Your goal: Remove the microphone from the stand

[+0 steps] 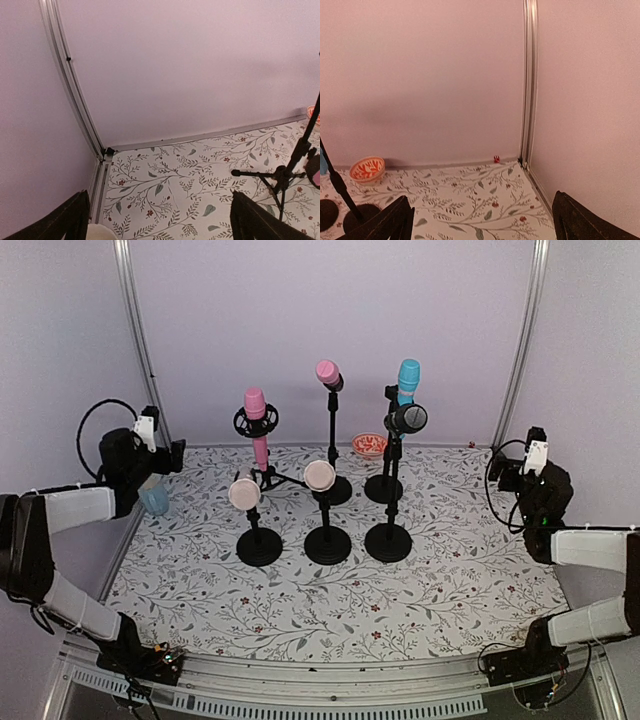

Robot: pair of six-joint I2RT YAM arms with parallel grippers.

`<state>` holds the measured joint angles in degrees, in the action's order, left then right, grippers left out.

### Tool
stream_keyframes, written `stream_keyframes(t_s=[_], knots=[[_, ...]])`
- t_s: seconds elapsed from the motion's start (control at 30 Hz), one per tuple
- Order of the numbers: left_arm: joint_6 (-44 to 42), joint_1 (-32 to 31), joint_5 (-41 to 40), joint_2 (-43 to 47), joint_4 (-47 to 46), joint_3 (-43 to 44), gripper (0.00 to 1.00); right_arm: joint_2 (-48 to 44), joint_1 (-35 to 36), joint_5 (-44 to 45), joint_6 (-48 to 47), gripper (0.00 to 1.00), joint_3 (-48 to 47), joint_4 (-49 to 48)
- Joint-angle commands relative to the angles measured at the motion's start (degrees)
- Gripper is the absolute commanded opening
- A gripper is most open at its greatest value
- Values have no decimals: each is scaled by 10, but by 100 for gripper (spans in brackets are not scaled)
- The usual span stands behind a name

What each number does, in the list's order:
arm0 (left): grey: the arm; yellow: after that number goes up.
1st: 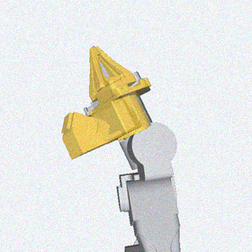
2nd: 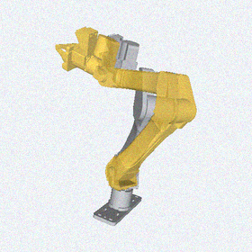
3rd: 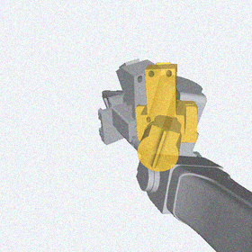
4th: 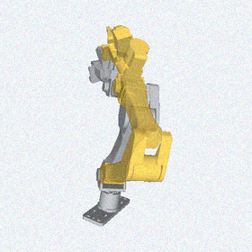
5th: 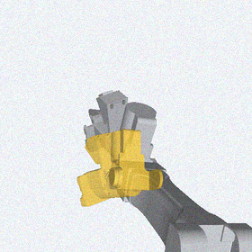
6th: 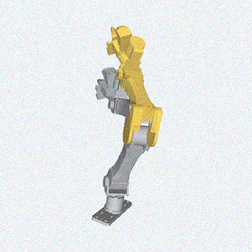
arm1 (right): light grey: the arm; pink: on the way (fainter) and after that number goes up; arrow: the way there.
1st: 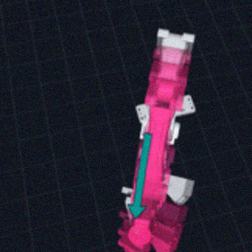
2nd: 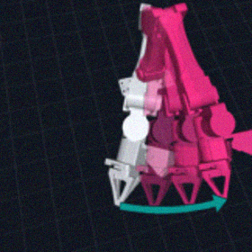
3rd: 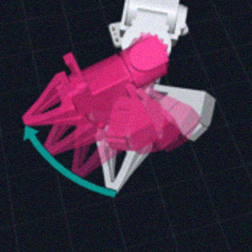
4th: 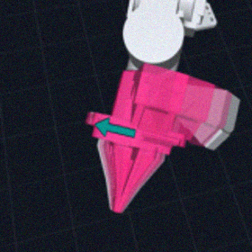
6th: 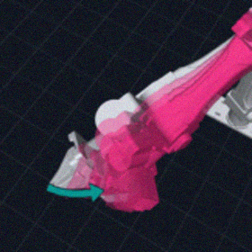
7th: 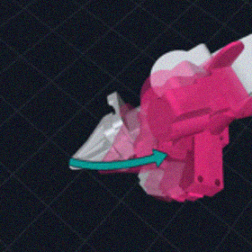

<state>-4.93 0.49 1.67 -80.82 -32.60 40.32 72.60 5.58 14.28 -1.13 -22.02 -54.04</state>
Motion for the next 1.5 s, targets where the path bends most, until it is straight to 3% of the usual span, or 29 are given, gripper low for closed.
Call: stream_keyframes(t_s=[0.0,0.07,0.2,0.33,0.53,0.77,1.13,1.47], knots=[[-22,8,56,30,324,118,99,-107,6,-108,-6,99,-70,175],[-25,7,92,45,401,167,99,-139,6,-173,27,99,-74,183],[-33,6,162,65,513,263,99,-190,4,-269,204,99,-112,233],[-25,-14,198,55,571,362,99,-186,17,-423,179,99,-139,252],[-22,-110,180,10,593,444,99,-235,140,-288,-46,99,-153,405],[-33,-163,204,-64,629,540,99,-266,238,-202,-186,100,-145,443],[-17,-226,262,-150,662,640,99,-163,377,-117,-300,89,-256,396],[-42,-267,302,-172,702,673,98,-96,425,-110,-324,72,-314,336]])
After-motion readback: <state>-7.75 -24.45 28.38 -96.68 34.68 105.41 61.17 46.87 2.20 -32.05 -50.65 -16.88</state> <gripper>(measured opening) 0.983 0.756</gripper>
